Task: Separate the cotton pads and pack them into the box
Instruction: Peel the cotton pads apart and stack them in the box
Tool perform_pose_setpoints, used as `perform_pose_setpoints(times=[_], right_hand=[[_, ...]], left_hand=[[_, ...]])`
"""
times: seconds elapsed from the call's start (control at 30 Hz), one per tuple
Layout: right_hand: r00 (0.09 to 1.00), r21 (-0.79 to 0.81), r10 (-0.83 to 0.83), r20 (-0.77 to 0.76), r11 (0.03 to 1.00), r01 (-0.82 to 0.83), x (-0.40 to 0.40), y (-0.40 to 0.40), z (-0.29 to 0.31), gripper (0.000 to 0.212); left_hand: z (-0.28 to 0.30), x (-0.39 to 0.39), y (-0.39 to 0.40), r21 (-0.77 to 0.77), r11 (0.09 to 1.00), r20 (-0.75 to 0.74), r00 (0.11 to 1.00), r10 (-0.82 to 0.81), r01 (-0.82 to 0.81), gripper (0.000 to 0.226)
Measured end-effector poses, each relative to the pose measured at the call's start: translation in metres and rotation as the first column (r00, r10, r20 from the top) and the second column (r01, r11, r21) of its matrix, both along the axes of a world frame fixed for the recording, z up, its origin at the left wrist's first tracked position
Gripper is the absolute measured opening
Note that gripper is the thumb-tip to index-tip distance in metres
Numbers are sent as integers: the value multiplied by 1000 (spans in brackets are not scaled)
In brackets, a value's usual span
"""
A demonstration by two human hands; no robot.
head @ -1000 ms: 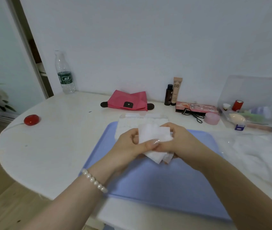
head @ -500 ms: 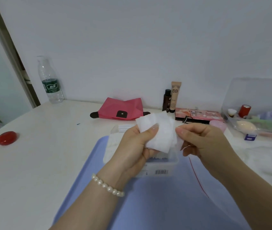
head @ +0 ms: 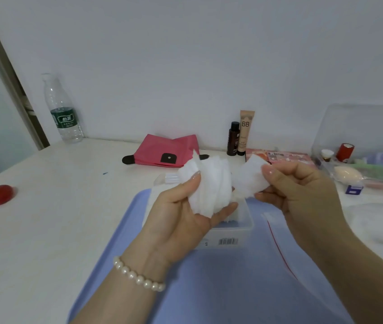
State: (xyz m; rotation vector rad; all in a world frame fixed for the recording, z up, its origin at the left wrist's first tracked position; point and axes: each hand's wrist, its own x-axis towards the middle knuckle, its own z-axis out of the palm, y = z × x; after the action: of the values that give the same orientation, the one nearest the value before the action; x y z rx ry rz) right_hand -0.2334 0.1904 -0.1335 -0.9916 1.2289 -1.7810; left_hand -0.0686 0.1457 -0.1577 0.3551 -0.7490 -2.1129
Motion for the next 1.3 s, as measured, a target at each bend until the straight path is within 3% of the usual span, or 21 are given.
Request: perform_pose_setpoints(times=[0.13,0.23,0.37,0.5,0.63,0.77,0.93,1.07,1.17,1.3], right_hand=[[1000,-26,4,-21,1000,-4,10,4,-3,4],[991,-32,27,-128,999,-31,11,6,-2,6],[976,-12,24,-216,1000,-28,9,5,-1,12],[986,-8,-19,-163,1000,18,1,3,0,18],[991,-78,-115,-63,991,110,-15,-1,8,23],[994,-113,105,-37,988,-109,-27,2,20,12],[917,-4,372,-144,926,-377,-31,4,19,51],[891,9,425,-160,903,-429,-22,8,19,42],[895,40,328,-302,943,-331,-8,13,21,23],[877,27,149,-456,988,-154,4,11,14,25]], left_hand=[[-3,-2,1,-74,997,3,1000,5,-4,33],[-2,-3,3,-134,991,43,999,14,-8,40],[0,-6,9,-195,979,144,986,89,-60,29],[-2,-9,9,-199,964,263,939,224,-175,41],[-4,-10,13,-249,949,324,907,268,-191,44],[-5,-11,16,-243,958,313,922,227,-153,46],[-5,-9,15,-197,979,302,946,114,-55,46],[-8,-10,14,-232,972,345,937,55,28,51],[-11,-11,14,-254,965,354,935,24,72,54],[-12,-11,14,-243,964,350,937,-19,110,55]])
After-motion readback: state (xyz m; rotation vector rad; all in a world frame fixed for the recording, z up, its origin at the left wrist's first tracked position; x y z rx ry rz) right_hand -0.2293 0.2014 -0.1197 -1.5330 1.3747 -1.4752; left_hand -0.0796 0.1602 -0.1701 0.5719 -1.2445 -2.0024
